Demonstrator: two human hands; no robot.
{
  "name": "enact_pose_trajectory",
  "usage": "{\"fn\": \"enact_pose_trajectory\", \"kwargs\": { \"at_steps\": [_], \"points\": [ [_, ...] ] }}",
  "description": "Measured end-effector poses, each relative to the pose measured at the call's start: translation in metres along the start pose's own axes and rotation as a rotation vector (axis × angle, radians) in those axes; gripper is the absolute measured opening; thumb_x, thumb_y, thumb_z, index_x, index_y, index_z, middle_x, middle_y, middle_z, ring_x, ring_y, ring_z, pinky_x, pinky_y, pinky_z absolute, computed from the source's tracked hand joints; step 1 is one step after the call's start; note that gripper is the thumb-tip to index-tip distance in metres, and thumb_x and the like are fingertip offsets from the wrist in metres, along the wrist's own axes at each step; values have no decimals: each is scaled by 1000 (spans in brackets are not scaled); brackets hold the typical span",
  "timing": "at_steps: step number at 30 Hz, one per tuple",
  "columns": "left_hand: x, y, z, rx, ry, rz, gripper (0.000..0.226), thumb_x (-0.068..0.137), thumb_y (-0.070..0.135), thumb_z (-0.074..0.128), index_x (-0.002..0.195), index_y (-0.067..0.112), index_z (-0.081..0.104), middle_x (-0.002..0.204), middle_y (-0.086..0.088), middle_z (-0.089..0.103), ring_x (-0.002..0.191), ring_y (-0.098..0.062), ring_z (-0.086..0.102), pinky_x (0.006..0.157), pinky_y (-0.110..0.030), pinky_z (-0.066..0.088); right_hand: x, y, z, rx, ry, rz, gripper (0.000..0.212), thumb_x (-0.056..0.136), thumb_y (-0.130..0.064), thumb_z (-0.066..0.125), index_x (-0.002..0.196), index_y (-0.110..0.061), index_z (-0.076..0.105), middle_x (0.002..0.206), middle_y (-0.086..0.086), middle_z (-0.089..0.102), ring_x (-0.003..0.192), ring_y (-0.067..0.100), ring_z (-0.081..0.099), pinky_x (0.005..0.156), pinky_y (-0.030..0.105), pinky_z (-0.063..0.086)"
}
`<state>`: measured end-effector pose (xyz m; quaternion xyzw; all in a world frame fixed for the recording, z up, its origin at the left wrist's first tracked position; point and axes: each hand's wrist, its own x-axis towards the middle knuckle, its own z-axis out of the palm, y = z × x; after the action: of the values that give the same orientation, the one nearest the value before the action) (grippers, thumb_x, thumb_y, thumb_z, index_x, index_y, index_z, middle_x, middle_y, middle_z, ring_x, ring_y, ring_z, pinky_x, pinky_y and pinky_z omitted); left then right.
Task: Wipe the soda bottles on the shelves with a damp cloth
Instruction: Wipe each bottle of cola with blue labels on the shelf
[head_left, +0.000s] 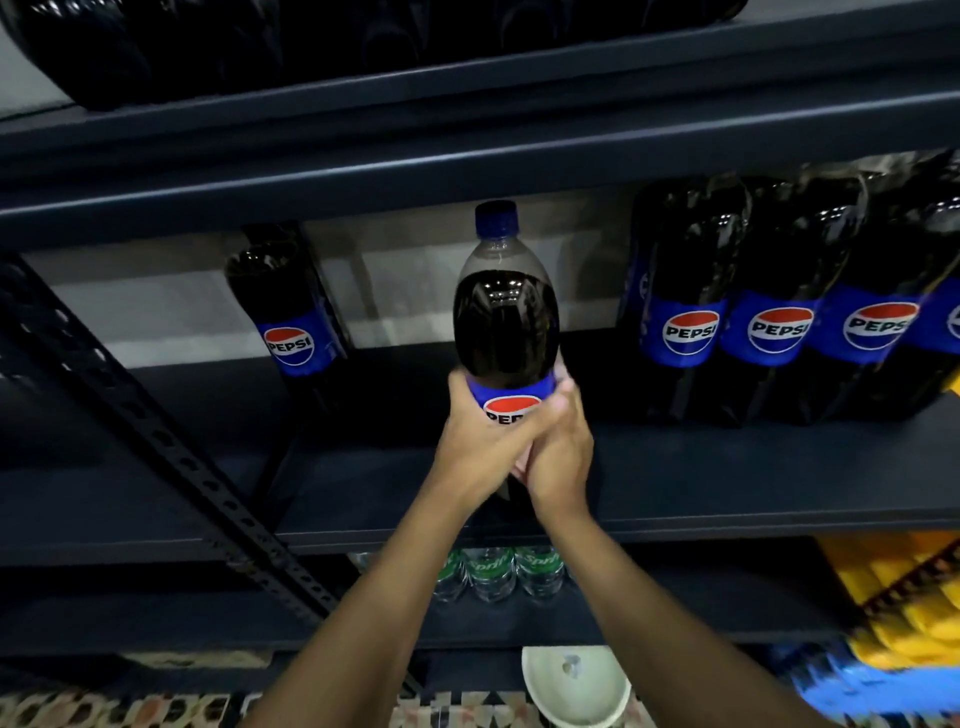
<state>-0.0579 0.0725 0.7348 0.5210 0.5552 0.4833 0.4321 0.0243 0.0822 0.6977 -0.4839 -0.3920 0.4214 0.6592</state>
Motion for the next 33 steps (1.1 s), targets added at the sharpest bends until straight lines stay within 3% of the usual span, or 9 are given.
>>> {"fn": "enact_pose_trajectory", "kwargs": {
  "at_steps": [3, 6, 8, 14, 18, 21, 25, 28, 33],
  "points": [
    [3, -1, 4, 218, 106, 15, 77, 62, 43, 101, 114, 30, 45, 107, 14, 70, 90, 2, 71, 75, -18, 57, 0, 28, -12, -15, -37, 125, 45, 97, -68, 34, 136, -60, 55, 132, -13, 68, 124, 10, 63, 109, 46, 48],
    [9, 6, 1, 320, 141, 59, 76, 62, 53, 98, 113, 31, 47, 103, 17, 69, 90, 2, 68, 76, -20, 55, -1, 31, -25, -105, -77, 213, 43, 105, -56, 30, 142, -55, 53, 116, -23, 69, 119, 0, 61, 103, 26, 44],
    [17, 9, -2, 326, 170, 35, 78, 59, 60, 95, 115, 28, 50, 102, 15, 70, 91, -4, 71, 82, -28, 59, -5, 20, -34, -164, -125, 212, 42, 108, -50, 28, 146, -53, 47, 128, -26, 64, 121, -7, 55, 103, 21, 41],
    [29, 21, 5, -143, 230, -125, 89, 58, 68, 86, 125, 15, 63, 104, -4, 80, 92, -19, 79, 93, -46, 63, -18, -24, -68, -577, -116, -257, 52, 102, -52, 29, 151, -46, 45, 152, -26, 46, 137, -6, 40, 116, 30, 34],
    [24, 42, 11, -409, -16, -303, 78, 81, 73, 70, 125, 9, 73, 114, -16, 79, 103, -31, 78, 96, -49, 61, -26, -60, -87, -700, -132, -737, 45, 99, -38, 48, 140, -25, 63, 150, -6, 53, 138, 18, 46, 113, 37, 35],
    [11, 57, 22, -527, -201, -380, 82, 92, 78, 50, 119, 6, 78, 119, -22, 76, 109, -33, 75, 104, -47, 56, -17, -88, -93, -730, -83, -1064, 38, 97, -35, 56, 125, -19, 75, 130, 4, 67, 117, 32, 60, 98, 47, 43],
    [10, 65, 35, -683, -233, -392, 83, 96, 75, 45, 140, 8, 68, 123, -20, 74, 111, -34, 73, 89, -44, 61, 3, -126, -86, -654, -16, -1037, 29, 103, -35, 53, 116, -29, 79, 104, -8, 75, 94, 25, 66, 85, 38, 43],
    [7, 69, 40, -731, -216, -450, 81, 94, 75, 51, 134, 7, 70, 117, -19, 75, 109, -36, 73, 84, -47, 62, 2, -136, -78, -512, 66, -935, 27, 103, -30, 55, 104, -24, 82, 91, -10, 75, 90, 23, 67, 83, 38, 45],
    [4, 69, 39, -723, -239, -502, 72, 89, 71, 64, 120, 8, 78, 116, -16, 75, 115, -33, 71, 107, -47, 53, -26, -112, -82, -511, 134, -1076, 41, 92, -29, 61, 125, -8, 72, 127, 12, 67, 110, 32, 63, 96, 45, 45]
  ]
}}
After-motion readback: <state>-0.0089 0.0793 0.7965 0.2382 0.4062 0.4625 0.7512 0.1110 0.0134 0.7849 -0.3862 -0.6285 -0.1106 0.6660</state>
